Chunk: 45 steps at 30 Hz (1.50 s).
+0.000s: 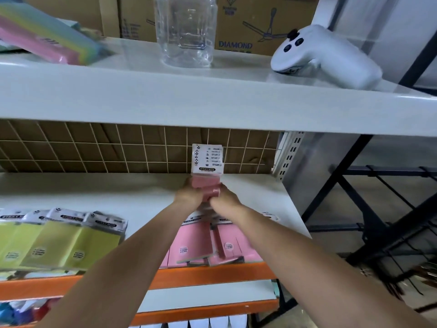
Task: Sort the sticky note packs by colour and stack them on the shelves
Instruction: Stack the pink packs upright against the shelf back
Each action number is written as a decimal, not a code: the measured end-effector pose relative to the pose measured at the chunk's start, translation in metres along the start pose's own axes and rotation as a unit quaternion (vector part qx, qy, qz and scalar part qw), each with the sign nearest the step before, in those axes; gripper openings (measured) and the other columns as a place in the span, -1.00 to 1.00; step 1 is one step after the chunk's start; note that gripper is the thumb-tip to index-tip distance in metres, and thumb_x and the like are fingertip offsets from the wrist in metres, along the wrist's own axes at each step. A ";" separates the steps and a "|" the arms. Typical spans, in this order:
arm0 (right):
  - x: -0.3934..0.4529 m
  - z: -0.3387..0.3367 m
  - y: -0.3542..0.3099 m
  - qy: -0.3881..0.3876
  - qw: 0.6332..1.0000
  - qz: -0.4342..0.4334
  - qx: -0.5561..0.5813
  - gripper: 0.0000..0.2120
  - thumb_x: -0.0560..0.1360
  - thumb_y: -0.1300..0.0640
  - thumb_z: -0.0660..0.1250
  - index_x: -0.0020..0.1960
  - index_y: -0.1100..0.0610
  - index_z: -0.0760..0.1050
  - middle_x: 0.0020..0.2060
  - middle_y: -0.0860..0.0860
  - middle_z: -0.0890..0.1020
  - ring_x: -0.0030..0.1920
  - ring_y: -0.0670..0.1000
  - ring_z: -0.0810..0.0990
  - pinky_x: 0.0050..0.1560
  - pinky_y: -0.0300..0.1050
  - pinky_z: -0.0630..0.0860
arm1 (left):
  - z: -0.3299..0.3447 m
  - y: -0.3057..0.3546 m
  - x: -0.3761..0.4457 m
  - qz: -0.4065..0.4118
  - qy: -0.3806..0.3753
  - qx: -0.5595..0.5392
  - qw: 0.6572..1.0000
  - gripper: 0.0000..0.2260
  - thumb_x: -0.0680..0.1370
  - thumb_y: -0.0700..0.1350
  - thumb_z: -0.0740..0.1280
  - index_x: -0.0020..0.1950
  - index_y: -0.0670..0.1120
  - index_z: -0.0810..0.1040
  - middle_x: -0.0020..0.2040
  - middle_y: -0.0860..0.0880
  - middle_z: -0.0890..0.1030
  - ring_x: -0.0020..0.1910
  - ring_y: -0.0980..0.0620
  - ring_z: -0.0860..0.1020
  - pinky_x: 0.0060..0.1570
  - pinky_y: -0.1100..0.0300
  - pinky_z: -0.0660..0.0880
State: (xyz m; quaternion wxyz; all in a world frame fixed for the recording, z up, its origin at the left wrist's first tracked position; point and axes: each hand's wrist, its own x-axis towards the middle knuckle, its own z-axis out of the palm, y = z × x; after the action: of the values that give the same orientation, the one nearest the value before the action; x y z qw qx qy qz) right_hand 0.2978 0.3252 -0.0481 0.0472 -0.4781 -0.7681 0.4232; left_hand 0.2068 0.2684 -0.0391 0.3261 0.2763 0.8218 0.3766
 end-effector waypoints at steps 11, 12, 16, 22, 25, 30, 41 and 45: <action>0.020 0.003 0.006 -0.020 0.998 0.018 -0.057 -0.30 0.52 0.14 0.18 0.54 0.24 -0.09 0.21 0.19 0.51 0.15 0.15 0.53 -0.10 -0.14 0.39 | 0.003 -0.006 0.005 0.008 -0.054 0.024 0.998 -0.72 0.59 -0.14 0.25 0.30 -0.07 0.48 0.15 -0.05 0.55 0.00 0.01 0.50 -0.14 0.39 0.41; 0.021 0.004 0.007 -0.024 0.997 0.021 -0.066 -0.30 0.52 0.14 0.18 0.54 0.26 -0.09 0.22 0.20 0.50 0.18 0.16 0.52 -0.08 -0.13 0.39 | 0.002 -0.006 0.005 0.010 -0.068 0.000 0.998 -0.73 0.58 -0.13 0.29 0.28 -0.05 0.49 0.10 -0.03 0.55 -0.08 0.06 0.49 -0.27 0.45 0.40; 0.023 0.004 0.006 -0.043 0.996 0.032 -0.078 -0.27 0.52 0.14 0.18 0.54 0.25 -0.14 0.22 0.19 0.49 0.20 0.15 0.50 -0.04 -0.11 0.41 | -0.003 -0.017 0.012 0.002 -0.079 0.009 0.997 -0.77 0.58 -0.05 0.28 0.22 -0.03 0.55 0.06 0.01 0.59 -0.04 0.02 0.52 -0.16 0.24 0.46; 0.025 0.000 0.009 -0.063 0.993 0.026 -0.097 -0.31 0.50 0.16 0.19 0.53 0.19 -0.07 0.14 0.14 0.49 0.05 0.09 0.50 -0.08 -0.12 0.38 | -0.005 -0.017 0.014 -0.020 -0.064 0.051 0.996 -0.72 0.63 -0.15 0.12 0.30 -0.12 0.46 0.11 -0.11 0.51 -0.02 -0.03 0.41 -0.25 0.22 0.40; 0.023 -0.003 0.011 -0.069 0.992 0.019 -0.101 -0.29 0.47 0.18 0.18 0.53 0.13 -0.06 0.17 0.15 0.50 0.00 0.07 0.49 -0.11 -0.12 0.39 | -0.004 -0.016 0.014 -0.019 -0.060 0.059 0.996 -0.72 0.64 -0.12 0.15 0.31 -0.13 0.46 0.10 -0.12 0.52 -0.03 -0.03 0.43 -0.28 0.24 0.38; 0.020 -0.004 0.013 -0.074 0.992 0.012 -0.103 -0.26 0.44 0.21 0.17 0.54 0.06 -0.06 0.14 0.14 0.51 0.00 0.06 0.52 -0.14 -0.12 0.44 | -0.003 -0.017 0.013 -0.024 -0.048 0.072 0.996 -0.68 0.62 -0.06 0.20 0.30 -0.20 0.46 0.17 -0.18 0.57 0.14 -0.15 0.52 0.08 0.15 0.45; -0.003 -0.015 0.021 -0.020 0.998 -0.022 -0.051 -0.25 0.50 0.23 0.24 0.58 0.13 -0.07 0.31 0.14 0.47 0.12 0.08 0.54 -0.13 -0.21 0.45 | -0.011 -0.016 -0.024 -0.036 0.045 0.123 0.991 -0.69 0.58 -0.12 0.18 0.25 -0.27 0.38 0.20 -0.27 0.51 0.19 -0.25 0.49 0.10 0.07 0.44; -0.013 -0.018 0.025 0.020 0.990 -0.078 -0.119 -0.61 0.52 0.16 0.26 0.35 0.13 0.45 0.32 0.10 0.48 0.32 0.11 0.44 0.26 -0.15 0.36 | -0.021 -0.021 -0.037 -0.067 0.056 0.174 0.981 -0.74 0.53 -0.19 0.21 0.17 -0.26 0.47 0.16 -0.24 0.55 0.13 -0.20 0.53 0.03 0.11 0.47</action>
State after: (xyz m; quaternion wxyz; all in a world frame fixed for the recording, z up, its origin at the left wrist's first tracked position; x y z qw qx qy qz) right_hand 0.3308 0.3303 -0.0496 0.0384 -0.4271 -0.8471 0.3139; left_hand 0.2099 0.2216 -0.0334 0.2512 0.2512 0.9085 0.2201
